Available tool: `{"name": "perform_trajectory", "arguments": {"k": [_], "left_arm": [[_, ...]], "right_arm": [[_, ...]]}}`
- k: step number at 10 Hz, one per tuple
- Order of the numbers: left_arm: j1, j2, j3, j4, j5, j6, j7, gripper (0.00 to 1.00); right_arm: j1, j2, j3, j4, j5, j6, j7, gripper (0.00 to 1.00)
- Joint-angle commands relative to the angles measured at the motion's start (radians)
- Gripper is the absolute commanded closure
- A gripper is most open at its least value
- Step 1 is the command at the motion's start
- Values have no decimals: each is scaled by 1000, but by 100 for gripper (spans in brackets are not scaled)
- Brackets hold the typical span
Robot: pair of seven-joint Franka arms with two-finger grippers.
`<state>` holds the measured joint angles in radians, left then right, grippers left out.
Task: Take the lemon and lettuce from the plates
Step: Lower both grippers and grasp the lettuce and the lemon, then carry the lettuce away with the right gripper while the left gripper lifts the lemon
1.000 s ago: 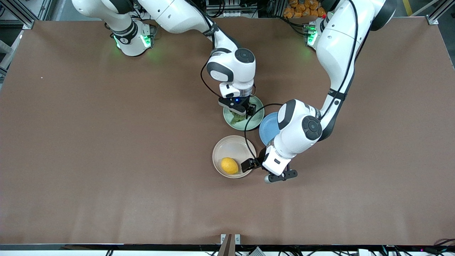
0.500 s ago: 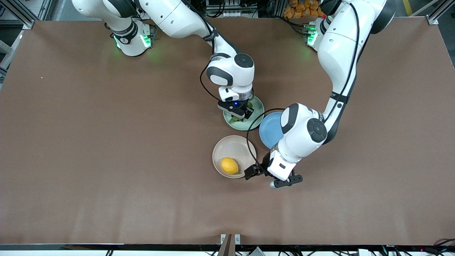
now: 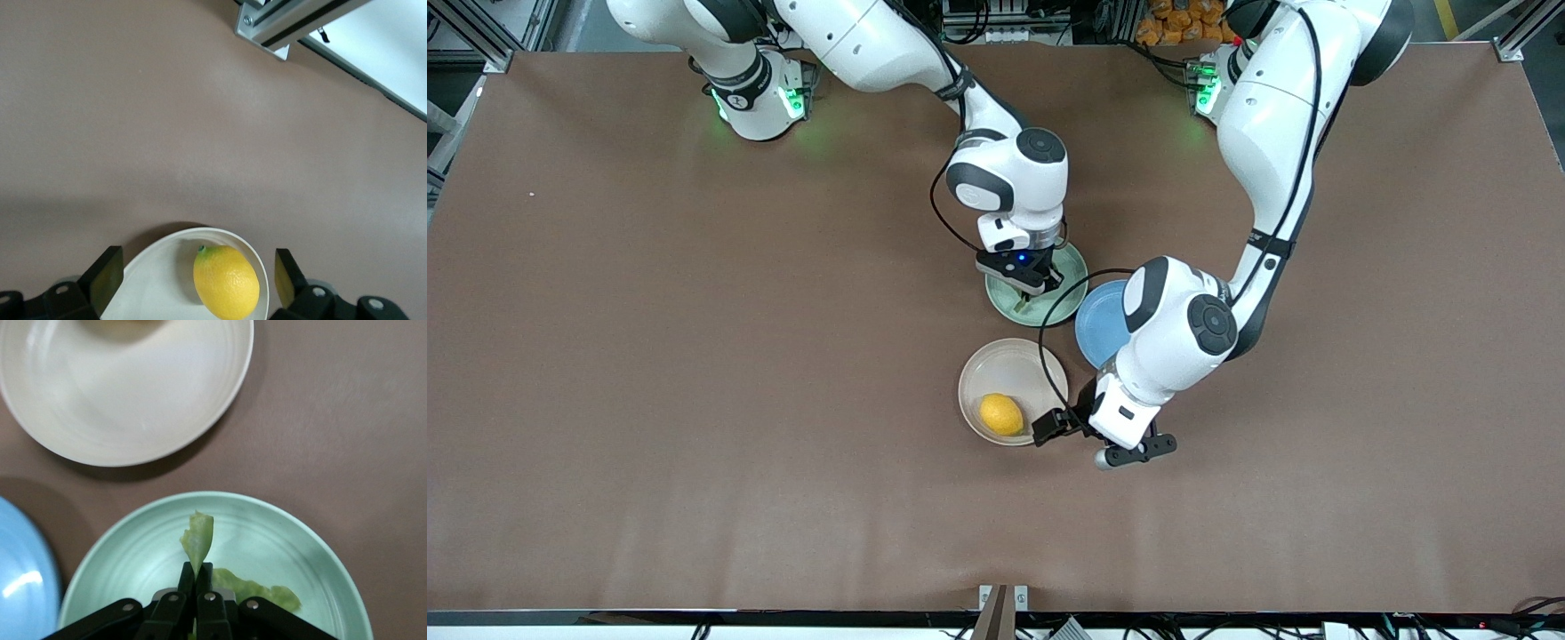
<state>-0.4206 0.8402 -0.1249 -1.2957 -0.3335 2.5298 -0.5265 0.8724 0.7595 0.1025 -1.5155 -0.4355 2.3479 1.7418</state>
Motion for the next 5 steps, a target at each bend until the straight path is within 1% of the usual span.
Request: {"name": "perform_trajectory", "arguments": {"k": [1,2,3,4,5], "left_arm": [[-32,30,4,15,-29,10,-50,0],[-52,43,4,16,-29,29,-79,0],[-69,59,4,15,-29,65,-104,0],[-76,66,5,15,-29,85,-112,0],[-81,71,5,15,-29,87,-112,0]], "right_arm": [[-18,-139,38,-28,0,-125,-106,100],[-57,-204,75,-44,27,-166,-169,100],[-96,-280,91,-72,100,-206,-274,100],[-122,-348,89,-78,189,-267,-392,100],[-157,-405,88,-77,242,-338,-498,100]]}}
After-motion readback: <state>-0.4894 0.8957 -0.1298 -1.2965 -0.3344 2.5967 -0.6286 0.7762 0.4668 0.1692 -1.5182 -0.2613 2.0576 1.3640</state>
